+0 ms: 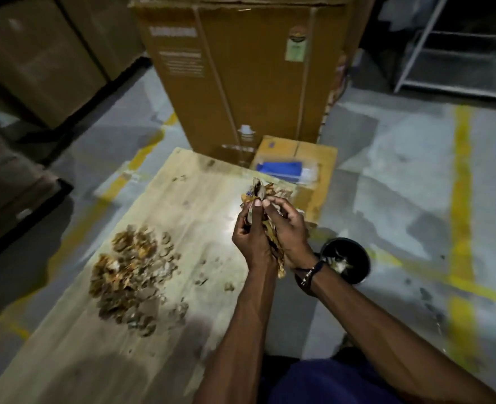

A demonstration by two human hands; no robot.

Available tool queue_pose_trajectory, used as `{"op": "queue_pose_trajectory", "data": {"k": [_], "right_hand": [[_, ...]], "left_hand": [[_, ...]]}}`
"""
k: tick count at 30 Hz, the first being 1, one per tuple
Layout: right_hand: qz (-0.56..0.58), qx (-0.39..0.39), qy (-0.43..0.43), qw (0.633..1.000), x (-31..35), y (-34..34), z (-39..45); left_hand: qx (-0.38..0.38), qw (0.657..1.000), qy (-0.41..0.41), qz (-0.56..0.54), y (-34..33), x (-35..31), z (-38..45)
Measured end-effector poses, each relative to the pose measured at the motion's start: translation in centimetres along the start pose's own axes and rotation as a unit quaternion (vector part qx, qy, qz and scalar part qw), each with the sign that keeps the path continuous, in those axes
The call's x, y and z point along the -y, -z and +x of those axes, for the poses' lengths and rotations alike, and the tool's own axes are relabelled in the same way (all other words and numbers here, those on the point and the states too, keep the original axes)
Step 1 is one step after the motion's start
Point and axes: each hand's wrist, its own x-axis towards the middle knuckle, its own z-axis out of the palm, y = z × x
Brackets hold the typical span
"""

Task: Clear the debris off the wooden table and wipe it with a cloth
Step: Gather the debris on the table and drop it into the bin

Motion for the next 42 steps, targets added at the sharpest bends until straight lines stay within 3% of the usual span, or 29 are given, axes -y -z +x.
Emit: {"op": "queue_pose_trajectory", "data": {"k": [6,13,21,31,38,42], "right_hand": [[0.016,-0.09,0.021,0.996,3.3,12.5,0.9],[-0.005,-0.148,-0.006,0.989,5.2,27.3,1.5],[-0.001,-0.181,-0.058,0.982,0.8,34.9,4.7],[-0.043,-0.257,-0.137,0.956,-18.9,44.0,14.8],[-0.106,-0.268,-0.124,0.95,-36.3,50.7,20.9],[-0.148,-0.248,-0.1,0.952,-46.1,55.1,23.3]], "left_hand": [[0.073,0.995,0.061,0.03,-8.3,7.3,-6.6],[0.085,0.986,0.135,0.051,-16.0,16.8,-14.7],[0.068,0.973,0.188,0.115,-18.1,25.9,-14.7],[0.064,0.951,0.239,0.187,-14.3,47.9,-4.2],[0.056,0.944,0.251,0.205,-9.4,64.1,3.3],[0.085,0.929,0.231,0.276,-5.4,74.0,7.5]]}}
